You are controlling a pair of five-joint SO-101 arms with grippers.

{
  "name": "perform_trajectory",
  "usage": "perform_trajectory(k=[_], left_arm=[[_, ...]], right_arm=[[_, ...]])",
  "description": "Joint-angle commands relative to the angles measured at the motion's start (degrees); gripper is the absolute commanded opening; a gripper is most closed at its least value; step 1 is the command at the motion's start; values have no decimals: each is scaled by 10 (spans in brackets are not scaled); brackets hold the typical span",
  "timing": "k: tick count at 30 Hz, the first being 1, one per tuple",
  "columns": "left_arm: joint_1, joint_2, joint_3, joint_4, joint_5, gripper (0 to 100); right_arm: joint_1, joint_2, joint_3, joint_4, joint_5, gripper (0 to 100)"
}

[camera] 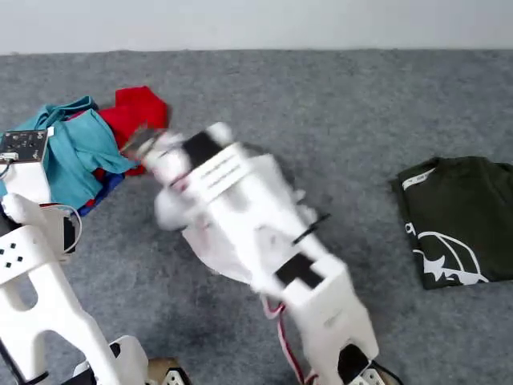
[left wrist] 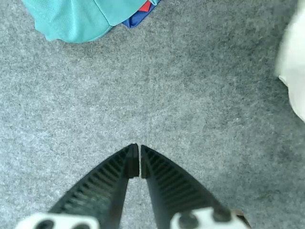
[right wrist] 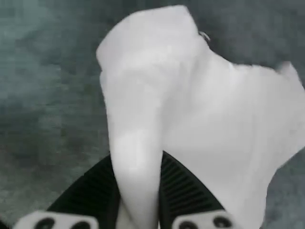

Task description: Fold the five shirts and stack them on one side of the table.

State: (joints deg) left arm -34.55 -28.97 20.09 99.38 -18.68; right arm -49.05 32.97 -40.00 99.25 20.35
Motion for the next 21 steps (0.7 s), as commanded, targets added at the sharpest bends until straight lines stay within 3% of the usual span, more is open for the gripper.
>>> perform_trajectory(k=[1,6,12,21], left_arm=[[0,-12,-3,10,-2,15],[0,-12,-3,10,-2,15],[0,-12,-2,10,-2,15],[0,-11,-2,10,-2,15]], right_arm=[[-88,-50,-5,29,32,9],[-101,-95,-4,36,39,28],[-70,-191,13,36,40,281],[29,-264,15,31,35,285]])
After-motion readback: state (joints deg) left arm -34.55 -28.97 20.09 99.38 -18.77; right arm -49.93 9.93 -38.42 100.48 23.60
